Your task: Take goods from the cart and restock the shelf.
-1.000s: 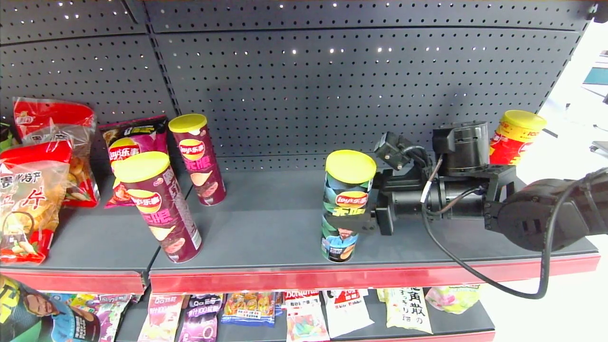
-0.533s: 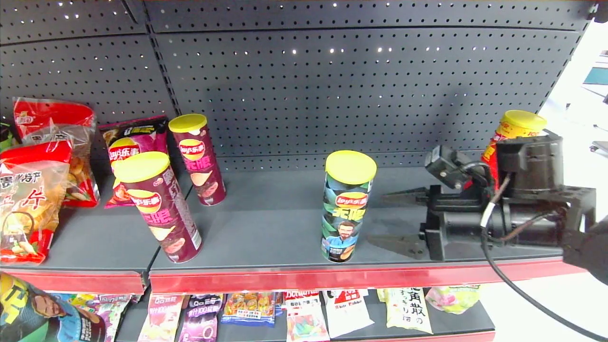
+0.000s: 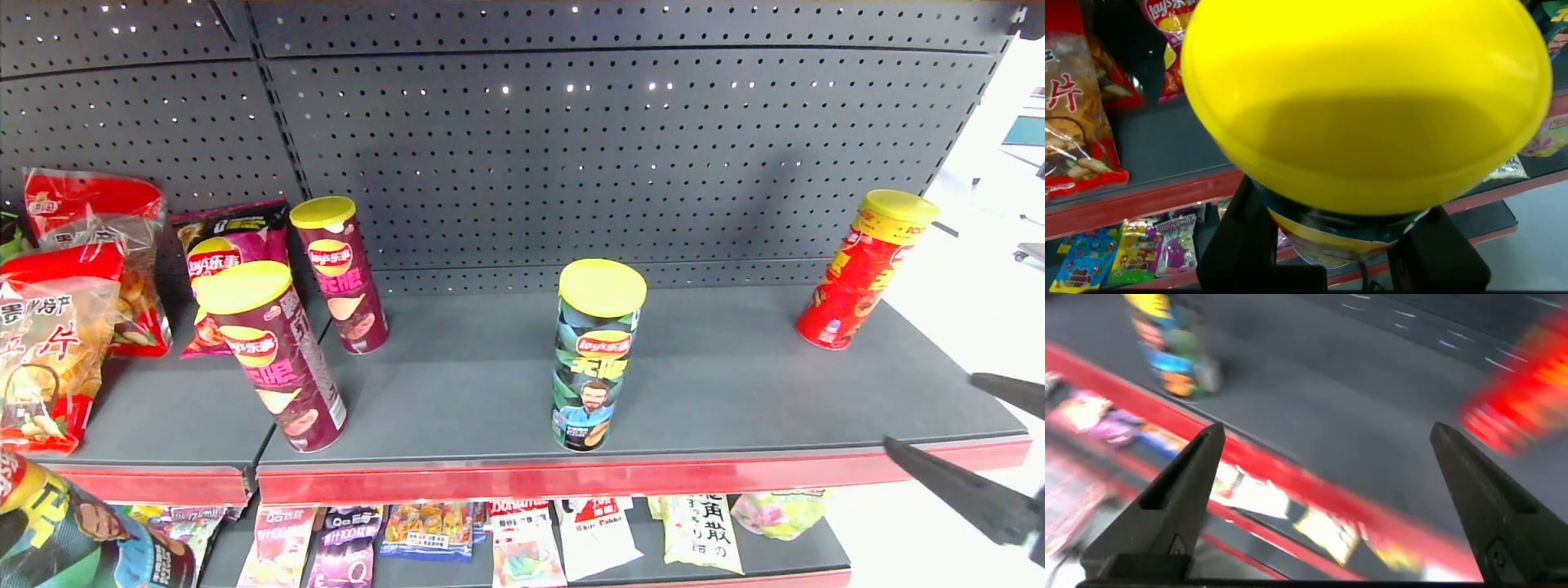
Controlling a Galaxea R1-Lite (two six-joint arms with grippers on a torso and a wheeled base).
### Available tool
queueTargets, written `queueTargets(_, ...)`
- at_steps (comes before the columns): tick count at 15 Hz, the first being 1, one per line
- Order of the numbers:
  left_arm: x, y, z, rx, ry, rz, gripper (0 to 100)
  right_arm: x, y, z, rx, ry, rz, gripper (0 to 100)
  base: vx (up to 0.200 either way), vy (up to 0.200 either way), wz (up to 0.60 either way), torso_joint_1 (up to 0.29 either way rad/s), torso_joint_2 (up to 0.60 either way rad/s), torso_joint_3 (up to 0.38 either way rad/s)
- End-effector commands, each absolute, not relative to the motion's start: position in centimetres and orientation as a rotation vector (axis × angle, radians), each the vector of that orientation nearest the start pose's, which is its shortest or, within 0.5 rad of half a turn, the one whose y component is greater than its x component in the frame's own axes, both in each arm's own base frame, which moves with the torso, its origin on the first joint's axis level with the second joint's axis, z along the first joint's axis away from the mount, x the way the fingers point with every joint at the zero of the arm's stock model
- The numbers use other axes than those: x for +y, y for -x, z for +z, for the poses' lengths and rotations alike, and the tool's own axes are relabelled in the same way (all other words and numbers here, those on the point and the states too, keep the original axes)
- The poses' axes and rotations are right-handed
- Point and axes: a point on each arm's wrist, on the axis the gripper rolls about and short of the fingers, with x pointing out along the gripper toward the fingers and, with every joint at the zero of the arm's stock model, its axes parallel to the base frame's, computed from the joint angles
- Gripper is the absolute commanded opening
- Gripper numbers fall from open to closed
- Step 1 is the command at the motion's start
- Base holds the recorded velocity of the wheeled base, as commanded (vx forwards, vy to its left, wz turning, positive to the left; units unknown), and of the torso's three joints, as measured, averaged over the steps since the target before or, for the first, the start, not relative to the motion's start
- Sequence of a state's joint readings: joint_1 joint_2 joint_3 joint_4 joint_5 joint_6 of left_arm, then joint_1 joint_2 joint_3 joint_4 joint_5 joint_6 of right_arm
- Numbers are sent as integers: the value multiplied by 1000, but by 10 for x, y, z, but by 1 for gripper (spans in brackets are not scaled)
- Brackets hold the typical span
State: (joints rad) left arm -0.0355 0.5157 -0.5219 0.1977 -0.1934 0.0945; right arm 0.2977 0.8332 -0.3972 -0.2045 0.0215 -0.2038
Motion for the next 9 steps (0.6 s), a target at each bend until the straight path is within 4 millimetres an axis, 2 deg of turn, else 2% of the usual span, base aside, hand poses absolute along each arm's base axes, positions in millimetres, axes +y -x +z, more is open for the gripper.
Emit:
queueTargets(1,-6,-13,205,180,-73,-281,0,-10,26,189,92,198,36,100,0,0,0,0,0,0)
queueTargets(2,-6,-12,204,177,-70,-310,0,-12,39,193,115,200,3,100,0,0,0,0,0,0)
queueTargets(3,-6,-12,204,175,-70,-314,0,-11,43,196,104,193,-31,100,0,0,0,0,0,0)
queueTargets(5,-6,-8,202,163,-71,-319,0,-11,52,188,80,185,-56,100,0,0,0,0,0,0)
queueTargets(6,-7,-2,196,148,-67,-353,0,-11,57,158,88,187,-26,100,0,0,0,0,0,0)
queueTargets(7,-7,3,193,129,-61,-378,0,-11,53,141,121,166,-28,100,0,0,0,0,0,0)
queueTargets(9,-7,10,189,113,-31,-354,0,-7,40,136,200,86,-169,100,0,0,0,0,0,0)
